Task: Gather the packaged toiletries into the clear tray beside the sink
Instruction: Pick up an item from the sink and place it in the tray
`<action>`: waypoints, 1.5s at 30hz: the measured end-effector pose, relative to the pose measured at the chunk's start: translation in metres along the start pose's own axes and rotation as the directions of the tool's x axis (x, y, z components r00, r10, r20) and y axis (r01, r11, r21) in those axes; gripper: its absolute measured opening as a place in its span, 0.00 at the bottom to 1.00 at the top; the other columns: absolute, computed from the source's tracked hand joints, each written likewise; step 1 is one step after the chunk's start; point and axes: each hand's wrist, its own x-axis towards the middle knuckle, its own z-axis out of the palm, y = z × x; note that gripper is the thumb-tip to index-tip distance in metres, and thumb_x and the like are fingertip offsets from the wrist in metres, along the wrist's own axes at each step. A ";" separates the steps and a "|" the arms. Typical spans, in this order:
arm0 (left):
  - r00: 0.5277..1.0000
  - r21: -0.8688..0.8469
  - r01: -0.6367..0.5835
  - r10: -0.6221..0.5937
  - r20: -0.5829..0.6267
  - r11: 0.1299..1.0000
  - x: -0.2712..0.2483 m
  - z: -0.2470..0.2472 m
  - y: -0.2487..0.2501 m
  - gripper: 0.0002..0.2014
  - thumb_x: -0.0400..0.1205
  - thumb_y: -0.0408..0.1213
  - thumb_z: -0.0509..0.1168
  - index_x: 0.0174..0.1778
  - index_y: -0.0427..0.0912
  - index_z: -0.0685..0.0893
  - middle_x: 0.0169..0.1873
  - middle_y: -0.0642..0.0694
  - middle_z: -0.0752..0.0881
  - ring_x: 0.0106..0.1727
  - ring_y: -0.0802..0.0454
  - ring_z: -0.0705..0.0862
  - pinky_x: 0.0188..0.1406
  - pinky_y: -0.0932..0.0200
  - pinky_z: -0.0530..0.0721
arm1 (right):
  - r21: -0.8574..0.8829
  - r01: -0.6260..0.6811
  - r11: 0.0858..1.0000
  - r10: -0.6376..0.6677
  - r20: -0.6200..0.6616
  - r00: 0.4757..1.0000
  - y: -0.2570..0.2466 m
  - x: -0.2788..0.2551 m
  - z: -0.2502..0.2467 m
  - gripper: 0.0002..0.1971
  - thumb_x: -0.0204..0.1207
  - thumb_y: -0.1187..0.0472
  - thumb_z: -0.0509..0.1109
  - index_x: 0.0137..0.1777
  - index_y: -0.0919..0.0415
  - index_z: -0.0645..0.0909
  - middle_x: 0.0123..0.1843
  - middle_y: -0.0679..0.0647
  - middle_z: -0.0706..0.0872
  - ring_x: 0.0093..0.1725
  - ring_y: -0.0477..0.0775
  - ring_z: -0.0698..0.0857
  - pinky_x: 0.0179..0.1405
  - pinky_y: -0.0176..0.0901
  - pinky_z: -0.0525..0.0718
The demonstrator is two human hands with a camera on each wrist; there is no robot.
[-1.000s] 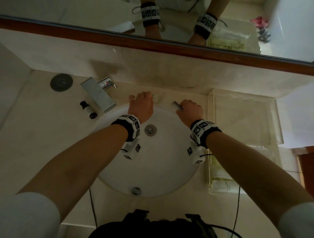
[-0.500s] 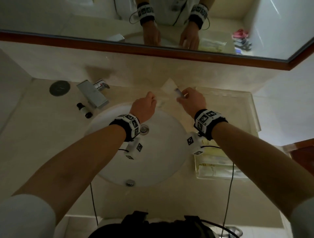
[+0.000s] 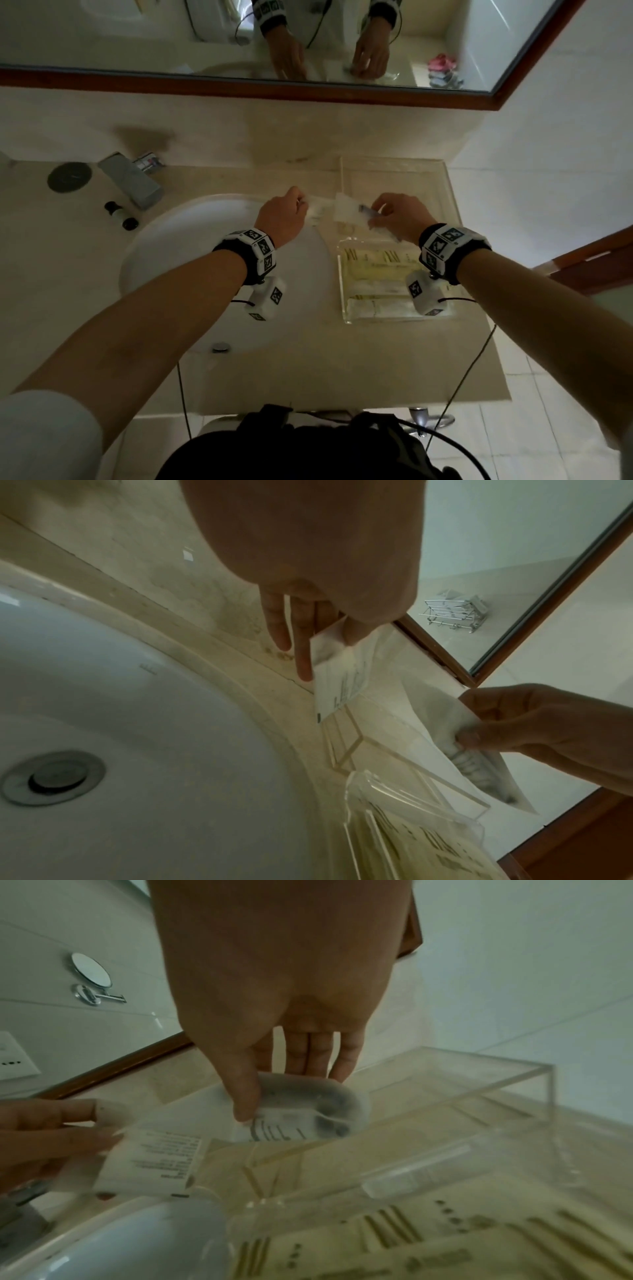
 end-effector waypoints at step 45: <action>0.990 -0.192 0.061 -0.035 0.133 0.979 -0.020 0.060 0.093 0.07 0.84 0.40 0.58 0.48 0.41 0.78 0.31 0.38 0.84 0.30 0.48 0.77 0.33 0.55 0.77 | -0.288 0.091 0.953 -0.080 0.049 0.996 0.124 -0.015 0.025 0.14 0.79 0.46 0.64 0.58 0.52 0.78 0.56 0.57 0.80 0.54 0.60 0.80 0.46 0.45 0.73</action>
